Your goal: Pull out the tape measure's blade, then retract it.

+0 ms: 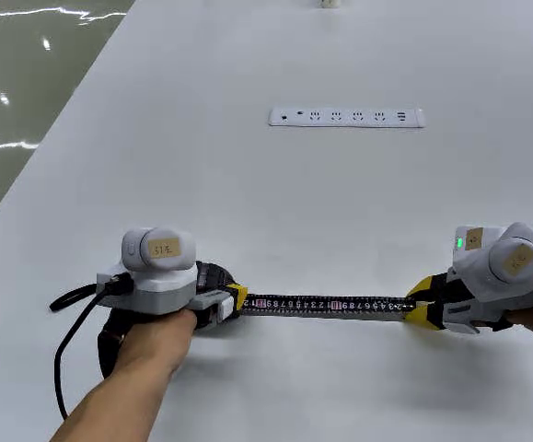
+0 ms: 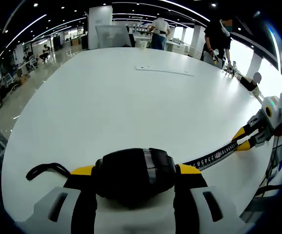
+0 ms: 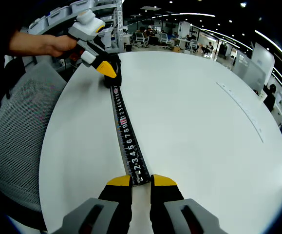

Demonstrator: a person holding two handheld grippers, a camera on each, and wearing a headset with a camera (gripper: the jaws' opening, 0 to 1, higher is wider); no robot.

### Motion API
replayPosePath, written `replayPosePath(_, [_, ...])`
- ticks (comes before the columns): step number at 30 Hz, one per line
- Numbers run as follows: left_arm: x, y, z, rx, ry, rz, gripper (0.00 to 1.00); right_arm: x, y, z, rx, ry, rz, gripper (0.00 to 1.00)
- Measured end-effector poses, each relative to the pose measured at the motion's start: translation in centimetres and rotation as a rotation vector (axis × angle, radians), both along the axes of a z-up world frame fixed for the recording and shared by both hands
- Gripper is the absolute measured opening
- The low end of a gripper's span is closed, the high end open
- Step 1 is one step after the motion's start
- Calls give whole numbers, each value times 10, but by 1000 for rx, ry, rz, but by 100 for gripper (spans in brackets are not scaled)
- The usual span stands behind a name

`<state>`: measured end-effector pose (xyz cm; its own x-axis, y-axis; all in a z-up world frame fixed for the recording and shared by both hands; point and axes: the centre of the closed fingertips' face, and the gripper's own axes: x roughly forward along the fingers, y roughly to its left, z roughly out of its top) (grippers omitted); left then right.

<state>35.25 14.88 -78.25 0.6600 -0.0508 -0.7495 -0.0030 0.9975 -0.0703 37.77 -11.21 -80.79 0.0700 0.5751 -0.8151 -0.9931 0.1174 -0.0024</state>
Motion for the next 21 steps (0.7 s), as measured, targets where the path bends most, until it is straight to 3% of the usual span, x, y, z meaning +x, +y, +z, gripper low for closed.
replayPosePath(15, [-1,1,0,-4,3,7,57,-1,0,0,-8,-5,12,9])
replayPosePath(21, [-1,2,0,-14,21,-4,57,-1,0,0,-18,-5,18,9])
